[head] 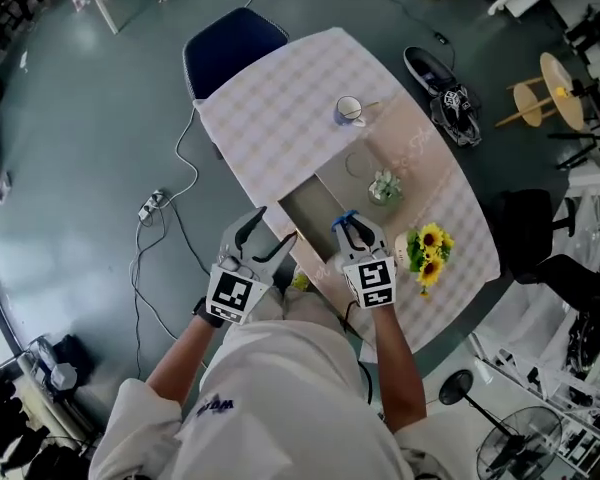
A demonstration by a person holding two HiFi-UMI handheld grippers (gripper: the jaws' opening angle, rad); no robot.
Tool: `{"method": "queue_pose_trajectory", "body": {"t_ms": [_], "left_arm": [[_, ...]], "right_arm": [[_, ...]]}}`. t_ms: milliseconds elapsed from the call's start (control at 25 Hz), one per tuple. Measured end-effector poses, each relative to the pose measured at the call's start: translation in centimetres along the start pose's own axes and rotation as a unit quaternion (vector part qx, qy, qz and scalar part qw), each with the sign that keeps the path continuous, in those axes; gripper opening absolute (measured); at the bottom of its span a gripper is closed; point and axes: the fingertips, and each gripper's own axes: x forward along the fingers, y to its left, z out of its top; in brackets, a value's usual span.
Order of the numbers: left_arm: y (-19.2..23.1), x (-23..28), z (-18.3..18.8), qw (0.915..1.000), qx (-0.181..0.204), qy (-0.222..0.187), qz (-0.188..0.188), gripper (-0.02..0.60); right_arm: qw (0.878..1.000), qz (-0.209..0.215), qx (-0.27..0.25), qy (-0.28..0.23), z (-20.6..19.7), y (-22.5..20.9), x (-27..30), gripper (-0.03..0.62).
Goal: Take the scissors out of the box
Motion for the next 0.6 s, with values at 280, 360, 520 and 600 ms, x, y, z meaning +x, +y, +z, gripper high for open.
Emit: {"method": "queue_pose_trajectory", "body": {"t_ms": [280, 360, 520, 600], "left_arm": [[0.3, -0.4, 4.7, 0.9991, 0.014, -0.039, 0.002, 0.27], [0.4, -0.8, 6.6, 0.9985, 0.013, -0.054, 0.005, 0.264], [1.2, -1.5, 9.7, 0.9967, 0.021, -0.076, 0.019, 0.238], [1.6, -1.4, 10.8, 0.9954, 0.029, -0.09, 0.017, 0.229]], "right_arm": [[0.992, -0.031, 0.055, -0.114, 8.4, -2.0, -4.8, 0.075], [0.985, -0.035, 0.08, -0.149, 10.7, -3.0, -6.5, 0.075], [0.966, -0.035, 0.136, -0.217, 14.9, -4.6, -10.1, 0.075], [0.957, -0.036, 0.151, -0.244, 16.7, -5.0, -11.8, 0.075]]}}
